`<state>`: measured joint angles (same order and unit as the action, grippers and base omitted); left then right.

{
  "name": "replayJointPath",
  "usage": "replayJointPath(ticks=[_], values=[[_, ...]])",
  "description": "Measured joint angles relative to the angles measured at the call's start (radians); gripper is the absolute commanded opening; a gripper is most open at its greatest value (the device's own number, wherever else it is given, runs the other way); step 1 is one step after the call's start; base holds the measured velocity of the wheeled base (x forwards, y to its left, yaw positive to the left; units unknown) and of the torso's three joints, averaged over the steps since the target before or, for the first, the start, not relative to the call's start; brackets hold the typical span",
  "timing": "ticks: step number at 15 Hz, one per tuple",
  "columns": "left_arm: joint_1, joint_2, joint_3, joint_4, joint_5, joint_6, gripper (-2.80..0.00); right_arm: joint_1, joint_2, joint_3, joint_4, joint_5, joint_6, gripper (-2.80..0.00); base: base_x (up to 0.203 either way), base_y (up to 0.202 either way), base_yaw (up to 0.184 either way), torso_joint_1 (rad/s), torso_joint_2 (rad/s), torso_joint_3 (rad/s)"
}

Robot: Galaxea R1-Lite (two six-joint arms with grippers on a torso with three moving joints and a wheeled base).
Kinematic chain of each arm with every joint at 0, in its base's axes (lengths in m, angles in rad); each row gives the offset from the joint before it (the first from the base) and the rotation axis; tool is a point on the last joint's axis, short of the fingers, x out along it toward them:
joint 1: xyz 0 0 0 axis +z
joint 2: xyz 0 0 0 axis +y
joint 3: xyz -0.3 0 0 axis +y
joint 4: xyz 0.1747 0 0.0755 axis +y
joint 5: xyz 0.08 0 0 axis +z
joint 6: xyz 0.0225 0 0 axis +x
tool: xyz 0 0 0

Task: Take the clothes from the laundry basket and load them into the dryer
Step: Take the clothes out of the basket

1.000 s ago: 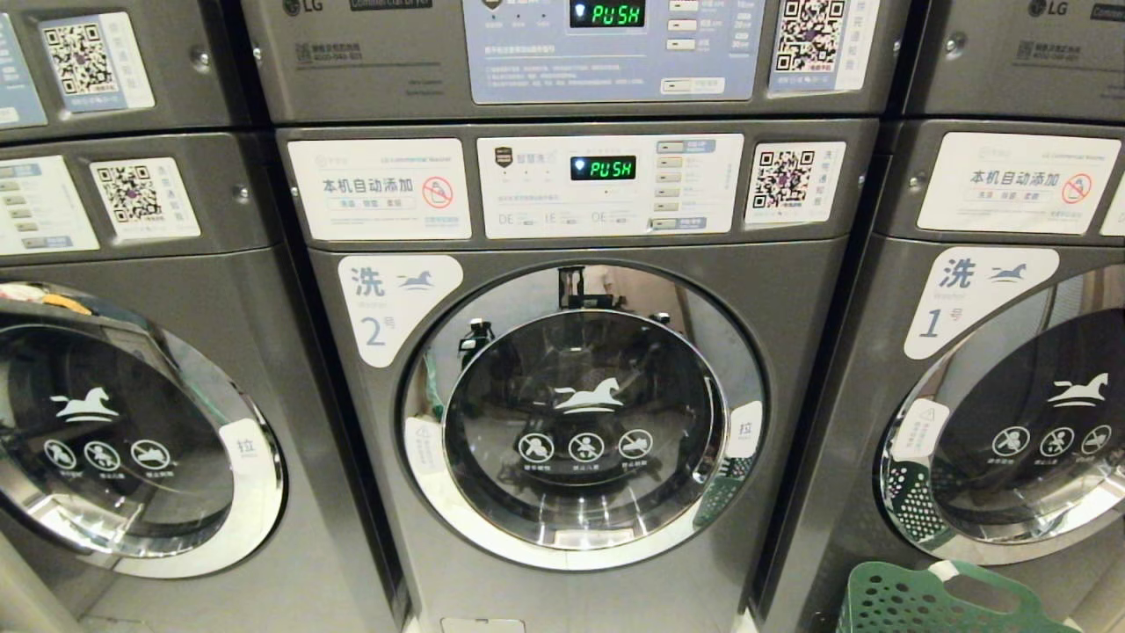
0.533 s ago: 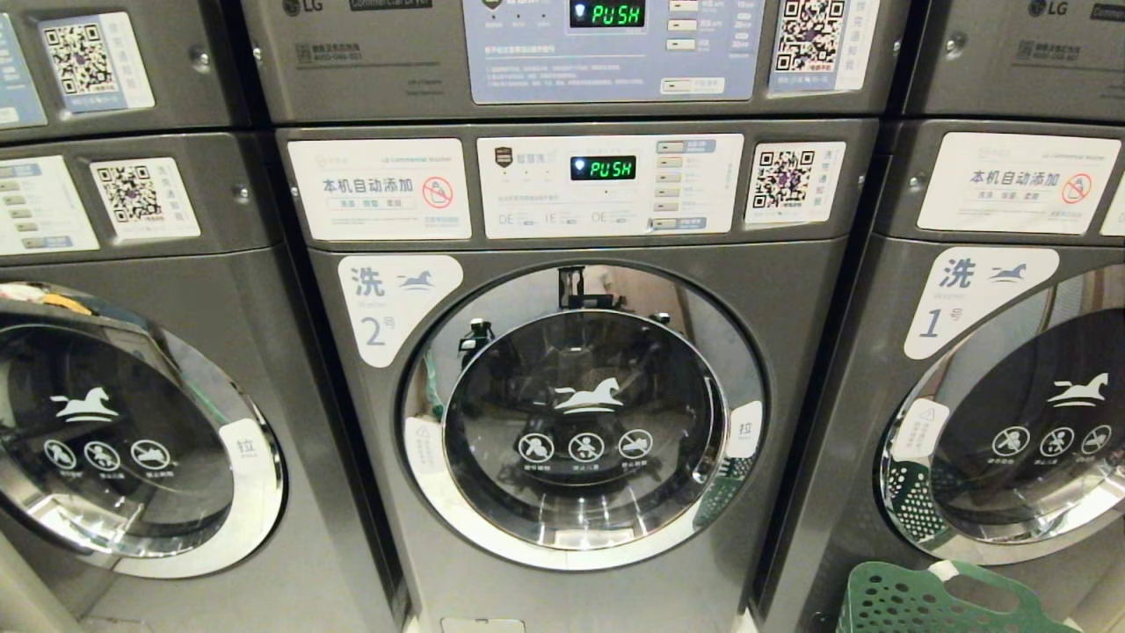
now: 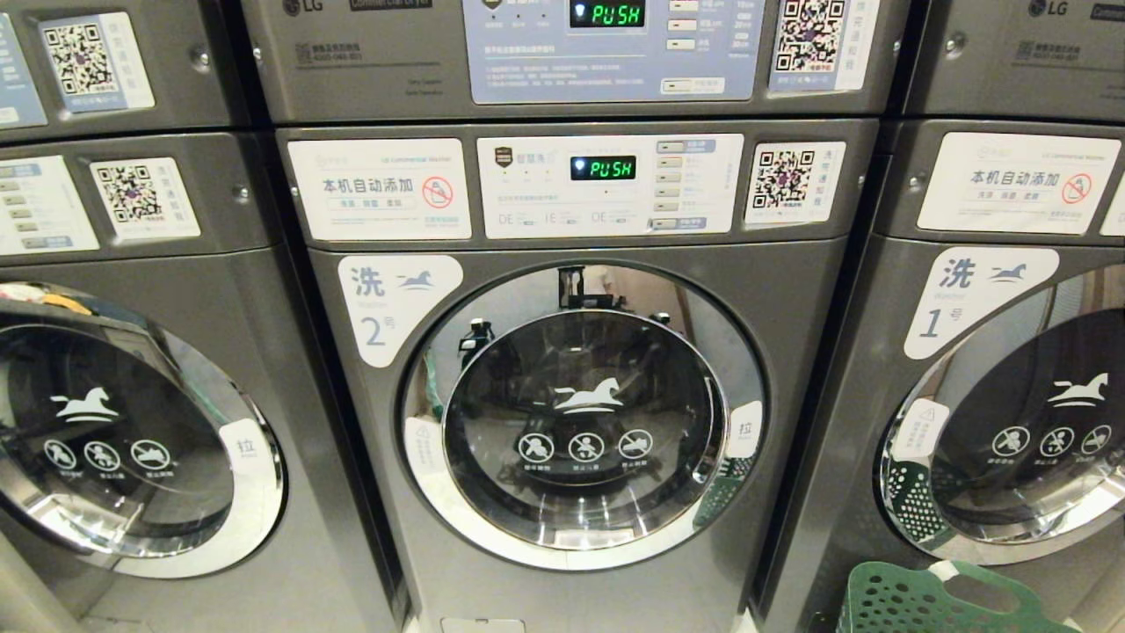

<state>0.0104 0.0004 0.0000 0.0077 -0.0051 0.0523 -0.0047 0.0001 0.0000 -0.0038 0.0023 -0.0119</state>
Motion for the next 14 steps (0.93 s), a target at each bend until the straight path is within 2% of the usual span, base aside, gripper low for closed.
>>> replayJointPath(ticks=[2, 8, 14], values=[[0.0, 0.0, 0.0, 0.0, 0.001, 0.002, -2.8, 0.0, 0.0, 0.0, 0.0, 0.0, 0.003, -2.8, 0.065, 0.0, -0.001, -0.004, 0.0, 0.003], [0.0, 0.0, 0.0, 0.001, 0.003, 0.0, -2.8, 0.0, 0.0, 0.0, 0.001, 0.0, 0.007, -2.8, 0.195, 0.0, -0.001, 0.002, 0.0, 0.003], [0.0, 0.0, 0.0, 0.0, 0.003, 0.0, -2.8, 0.0, 0.0, 0.0, 0.0, 0.0, 0.005, -2.8, 0.017, 0.0, 0.0, 0.002, 0.0, 0.0]])
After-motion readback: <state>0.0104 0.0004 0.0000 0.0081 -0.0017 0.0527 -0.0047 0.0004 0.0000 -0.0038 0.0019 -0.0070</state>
